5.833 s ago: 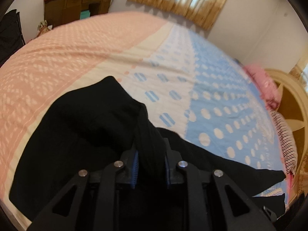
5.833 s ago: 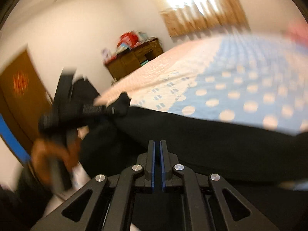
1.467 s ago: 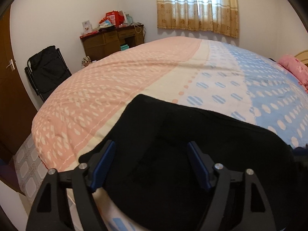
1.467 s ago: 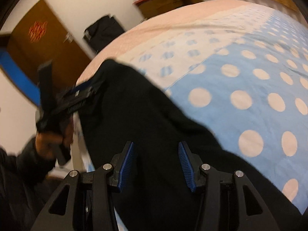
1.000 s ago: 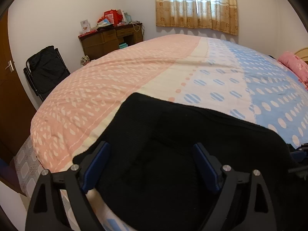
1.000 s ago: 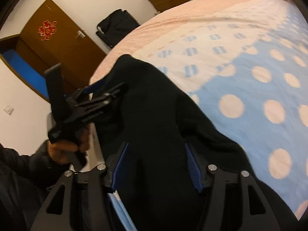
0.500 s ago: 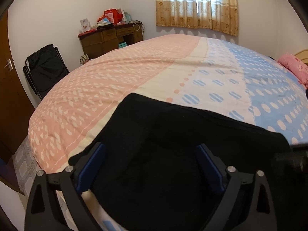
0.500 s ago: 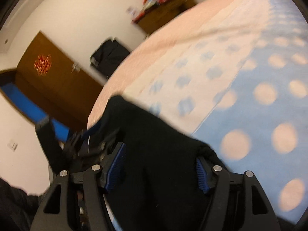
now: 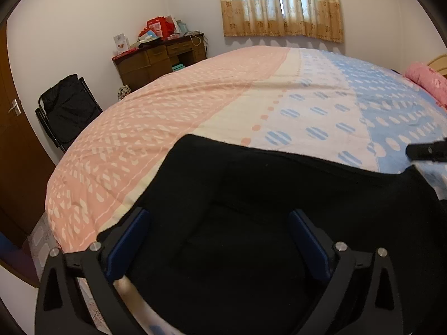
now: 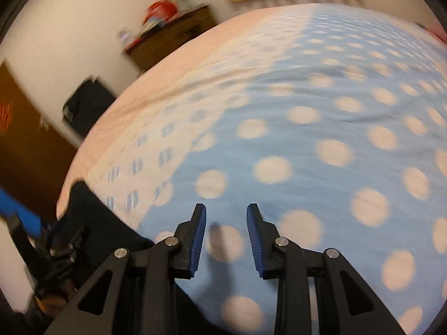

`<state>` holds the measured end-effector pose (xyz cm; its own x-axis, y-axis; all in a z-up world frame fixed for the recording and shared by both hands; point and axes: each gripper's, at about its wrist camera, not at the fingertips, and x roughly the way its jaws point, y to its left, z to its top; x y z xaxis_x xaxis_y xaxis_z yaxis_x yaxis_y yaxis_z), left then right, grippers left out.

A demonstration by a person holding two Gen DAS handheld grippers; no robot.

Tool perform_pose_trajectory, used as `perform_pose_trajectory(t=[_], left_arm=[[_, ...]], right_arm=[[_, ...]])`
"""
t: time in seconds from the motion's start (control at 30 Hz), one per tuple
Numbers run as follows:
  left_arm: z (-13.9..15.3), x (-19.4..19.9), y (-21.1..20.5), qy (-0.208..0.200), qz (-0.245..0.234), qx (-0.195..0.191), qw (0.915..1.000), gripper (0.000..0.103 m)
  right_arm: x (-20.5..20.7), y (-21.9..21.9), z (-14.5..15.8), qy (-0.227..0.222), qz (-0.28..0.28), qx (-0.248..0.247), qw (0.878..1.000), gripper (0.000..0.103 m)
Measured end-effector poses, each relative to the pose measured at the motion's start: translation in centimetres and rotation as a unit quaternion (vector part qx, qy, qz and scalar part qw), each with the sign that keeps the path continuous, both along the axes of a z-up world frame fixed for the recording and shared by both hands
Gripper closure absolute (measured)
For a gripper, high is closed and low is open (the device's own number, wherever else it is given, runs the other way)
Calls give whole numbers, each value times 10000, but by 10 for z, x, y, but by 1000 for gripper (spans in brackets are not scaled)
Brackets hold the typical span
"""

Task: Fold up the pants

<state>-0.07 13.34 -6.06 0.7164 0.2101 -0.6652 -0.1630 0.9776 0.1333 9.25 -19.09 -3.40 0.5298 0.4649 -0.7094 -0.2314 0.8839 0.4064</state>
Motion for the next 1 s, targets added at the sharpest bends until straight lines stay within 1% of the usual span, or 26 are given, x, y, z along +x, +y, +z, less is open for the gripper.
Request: perform_pose_trajectory(t=[0.07, 0.13, 0.2, 0.27, 0.3, 0.33, 0.37, 0.4, 0.47, 0.5, 0.53, 0.57, 0.6, 0.63, 0.67, 0.7, 0.73, 0.77, 0.8, 0.83, 0.9, 1.0], left_arm=[[0, 0, 0, -4, -3, 8, 10000, 1], [0, 0, -1, -2, -3, 7, 10000, 1], [0, 0, -1, -8, 9, 10, 10000, 0], [0, 0, -1, -7, 22, 21, 10000, 0], [1, -1, -1, -10, 26, 16, 10000, 0], [1, -1, -1, -10, 18, 21, 10000, 0], [1, 0, -1, -4, 14, 26, 10000, 0], [1, 0, -1, 3, 14, 25, 10000, 0], [2, 0, -1, 49, 18, 16, 10000, 0], [2, 1, 0, 91, 20, 0, 10000, 0], [3, 1, 1, 131, 21, -27, 9999, 0], [4, 2, 1, 156, 20, -53, 9999, 0], [4, 3, 2, 176, 25, -67, 9998, 0], [5, 2, 2, 198, 28, -60, 9998, 0], [5, 2, 2, 217, 32, -46, 9997, 0], [5, 2, 1, 230, 42, -43, 9997, 0], [5, 2, 2, 237, 46, -49, 9997, 0], [6, 3, 2, 243, 51, -62, 9997, 0], [6, 2, 2, 242, 60, -87, 9997, 0], [6, 2, 3, 240, 64, -97, 9996, 0], [5, 2, 2, 239, 75, -63, 9997, 0], [6, 2, 2, 230, 98, -12, 9997, 0]], right_arm=[[-23, 2, 9, -174, 101, -51, 9998, 70], [-54, 13, 15, -317, 336, -316, 9984, 70], [-82, 25, 14, -405, 622, -520, 9959, 70], [-94, 23, 6, -296, 751, -641, 9947, 70], [-97, 19, 0, -214, 725, -773, 9941, 70], [-97, 12, -7, -125, 611, -983, 9932, 70], [-96, 3, -12, -99, 504, -1076, 9929, 70], [-94, -12, -13, -160, 317, -1049, 9939, 70], [-91, -39, -10, -152, -118, -1166, 9930, 70], [-92, -54, -7, -169, -363, -1214, 9918, 70], [-94, -81, -1, -161, -900, -1392, 9860, 70], [-99, -96, 3, -165, -1215, -1434, 9820, 70], [-105, -122, 11, -211, -1686, -1387, 9757, 70], [-116, -154, 21, -299, -2305, -1236, 9647, 70], [-127, -181, 27, -368, -2802, -1054, 9534, 69], [-144, -210, 33, -435, -3322, -765, 9391, 63], [-169, -249, 37, -532, -3992, -356, 9146, 58], [-188, -273, 39, -616, -4464, -166, 8926, 47], [-205, -295, 39, -698, -4852, -78, 8716, 43], [-219, -313, 38, -710, -5118, -55, 8561, 43], [-234, -339, 33, -637, -5386, 33, 8401, 43], [-244, -372, 20, -322, -5682, 133, 8222, 43]])
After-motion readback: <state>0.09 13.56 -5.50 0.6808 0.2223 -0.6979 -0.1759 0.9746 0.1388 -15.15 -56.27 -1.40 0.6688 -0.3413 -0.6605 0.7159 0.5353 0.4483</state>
